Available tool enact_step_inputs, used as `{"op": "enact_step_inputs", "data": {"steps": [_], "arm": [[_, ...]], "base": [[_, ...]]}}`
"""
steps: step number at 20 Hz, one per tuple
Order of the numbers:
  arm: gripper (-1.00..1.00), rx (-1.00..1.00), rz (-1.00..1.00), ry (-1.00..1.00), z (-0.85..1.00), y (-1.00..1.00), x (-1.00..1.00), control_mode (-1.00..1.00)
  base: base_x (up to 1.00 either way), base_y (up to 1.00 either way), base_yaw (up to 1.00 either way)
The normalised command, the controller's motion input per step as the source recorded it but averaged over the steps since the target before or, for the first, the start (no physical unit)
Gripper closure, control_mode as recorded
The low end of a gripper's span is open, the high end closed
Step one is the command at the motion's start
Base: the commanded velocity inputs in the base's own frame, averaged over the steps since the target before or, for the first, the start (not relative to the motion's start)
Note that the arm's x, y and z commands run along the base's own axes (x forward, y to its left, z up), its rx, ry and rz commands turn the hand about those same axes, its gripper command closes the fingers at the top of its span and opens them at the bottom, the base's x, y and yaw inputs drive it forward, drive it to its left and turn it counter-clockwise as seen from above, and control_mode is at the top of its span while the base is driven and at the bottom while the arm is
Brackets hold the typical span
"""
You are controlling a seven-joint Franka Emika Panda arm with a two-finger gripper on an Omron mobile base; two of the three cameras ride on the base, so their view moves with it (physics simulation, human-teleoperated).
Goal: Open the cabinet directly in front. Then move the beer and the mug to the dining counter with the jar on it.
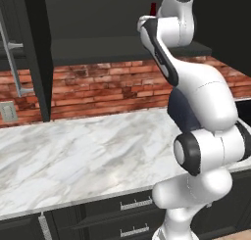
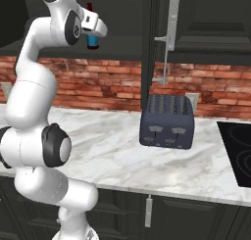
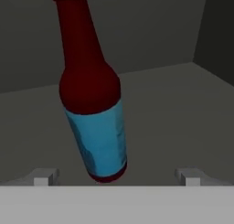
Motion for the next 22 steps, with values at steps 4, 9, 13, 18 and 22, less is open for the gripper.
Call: {"op": "enact_step_inputs", "data": {"steps": [4,9,13,18,22], "arm": [[-1.0,0.0,0.0,0.0,0.0,0.06,0.41,-1.0],[-1.0,0.0,0.0,0.0,0.0,0.07,0.36,-1.0],[-1.0,0.0,0.0,0.0,0.0,0.01,0.31,-1.0],[-1.0,0.0,0.0,0.0,0.0,0.0,0.29,-1.0],[1.0,0.0,0.0,0.0,0.0,0.0,0.12,-1.0]], "base": [[0.0,0.0,0.0],[0.0,0.0,0.0],[0.0,0.0,0.0],[0.0,0.0,0.0],[0.0,0.0,0.0]]}}
